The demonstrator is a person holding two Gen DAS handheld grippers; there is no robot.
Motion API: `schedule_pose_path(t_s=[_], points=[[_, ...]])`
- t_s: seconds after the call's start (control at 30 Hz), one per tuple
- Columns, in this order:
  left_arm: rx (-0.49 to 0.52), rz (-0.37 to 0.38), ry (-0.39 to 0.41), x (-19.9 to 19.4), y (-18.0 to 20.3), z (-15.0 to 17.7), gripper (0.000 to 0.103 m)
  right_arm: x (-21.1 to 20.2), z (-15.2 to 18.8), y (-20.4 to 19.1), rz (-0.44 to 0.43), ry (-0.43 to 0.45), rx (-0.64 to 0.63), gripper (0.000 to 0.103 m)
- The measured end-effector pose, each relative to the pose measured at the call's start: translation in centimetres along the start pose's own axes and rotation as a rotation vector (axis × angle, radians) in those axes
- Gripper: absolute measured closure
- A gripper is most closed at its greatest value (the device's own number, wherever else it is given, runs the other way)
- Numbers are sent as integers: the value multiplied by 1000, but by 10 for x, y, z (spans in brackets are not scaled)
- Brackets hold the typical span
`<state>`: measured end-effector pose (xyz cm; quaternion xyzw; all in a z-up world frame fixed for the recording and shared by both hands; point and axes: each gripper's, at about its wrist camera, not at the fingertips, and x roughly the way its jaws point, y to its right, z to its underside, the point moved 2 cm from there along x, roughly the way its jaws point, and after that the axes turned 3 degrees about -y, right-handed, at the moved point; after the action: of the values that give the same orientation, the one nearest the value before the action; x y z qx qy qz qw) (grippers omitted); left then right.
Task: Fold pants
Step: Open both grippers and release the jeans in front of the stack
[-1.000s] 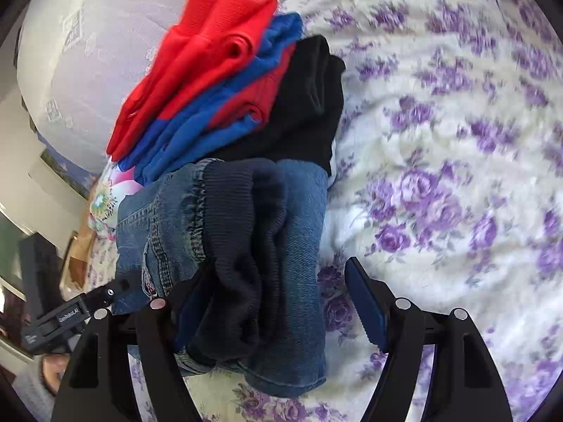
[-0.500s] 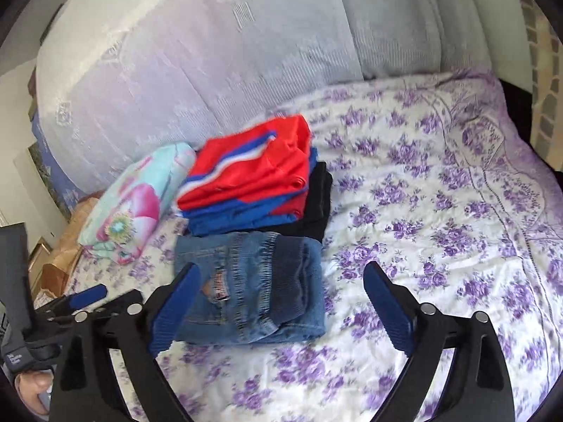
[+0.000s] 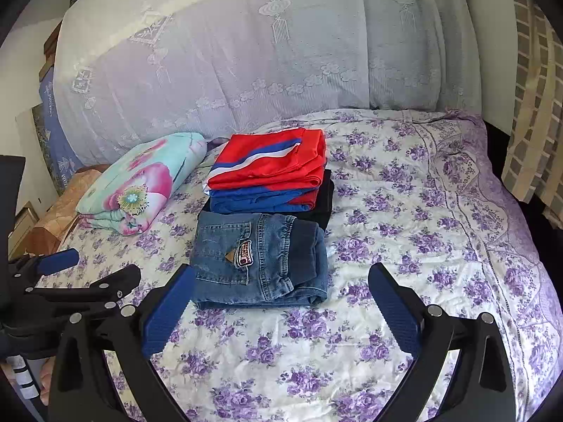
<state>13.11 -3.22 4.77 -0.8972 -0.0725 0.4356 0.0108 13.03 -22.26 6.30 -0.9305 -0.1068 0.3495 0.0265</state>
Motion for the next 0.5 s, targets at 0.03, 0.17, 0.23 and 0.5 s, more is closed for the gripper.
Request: schedule_pose_path(t_s=[0.03, 0.17, 0.23, 0.5], points=[[1, 7, 1, -3, 0, 0, 5, -2, 0, -1, -2, 2, 2, 4], [-8, 47, -6, -6, 1, 0, 5, -10, -3, -1, 1, 14, 9, 4], [-3, 49, -4, -7, 3, 0, 5, -11, -4, 0, 6, 18, 8, 4], [-16, 44, -13, -4, 2, 0, 5, -7, -8, 0, -7, 7, 15, 4]])
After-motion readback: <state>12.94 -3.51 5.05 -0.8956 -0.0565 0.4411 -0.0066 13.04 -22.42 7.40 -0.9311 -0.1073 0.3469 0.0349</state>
